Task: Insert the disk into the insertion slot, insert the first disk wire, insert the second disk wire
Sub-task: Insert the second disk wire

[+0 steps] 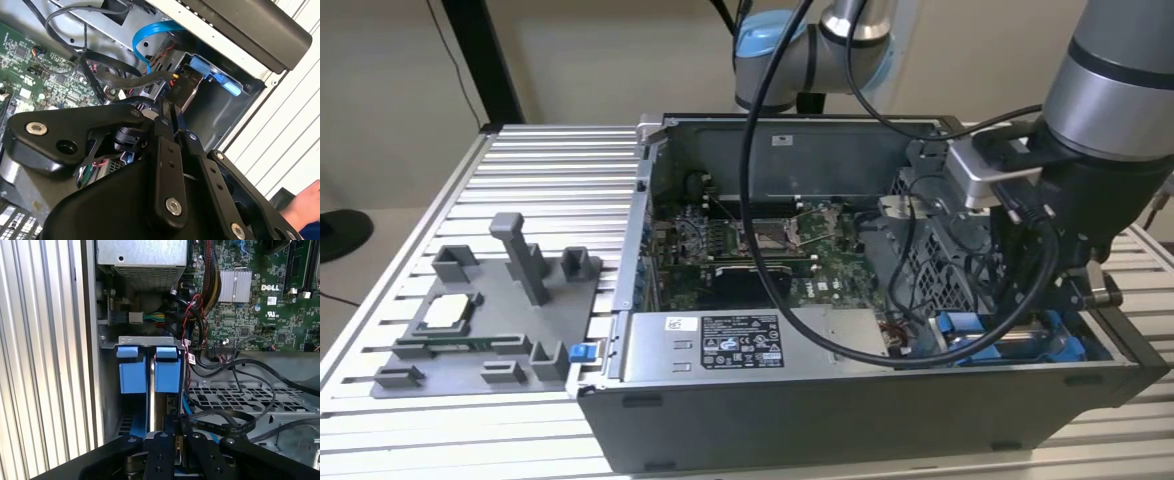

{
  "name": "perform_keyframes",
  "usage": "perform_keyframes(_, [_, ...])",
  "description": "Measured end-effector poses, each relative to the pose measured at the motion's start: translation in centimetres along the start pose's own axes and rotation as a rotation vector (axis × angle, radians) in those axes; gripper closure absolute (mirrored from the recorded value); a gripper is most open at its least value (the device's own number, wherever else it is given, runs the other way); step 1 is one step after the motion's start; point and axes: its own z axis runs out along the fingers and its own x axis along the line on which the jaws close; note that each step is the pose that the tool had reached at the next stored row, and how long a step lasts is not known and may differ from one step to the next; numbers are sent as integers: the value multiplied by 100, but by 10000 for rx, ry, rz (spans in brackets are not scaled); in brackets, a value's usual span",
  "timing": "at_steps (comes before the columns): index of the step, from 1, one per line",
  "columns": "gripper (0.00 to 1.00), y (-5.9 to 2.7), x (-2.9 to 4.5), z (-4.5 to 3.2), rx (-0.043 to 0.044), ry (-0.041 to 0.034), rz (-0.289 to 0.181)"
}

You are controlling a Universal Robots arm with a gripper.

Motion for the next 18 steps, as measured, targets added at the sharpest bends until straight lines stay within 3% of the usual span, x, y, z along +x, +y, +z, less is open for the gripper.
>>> perform_keyframes(18, [100,6,3,111,1,9,-1])
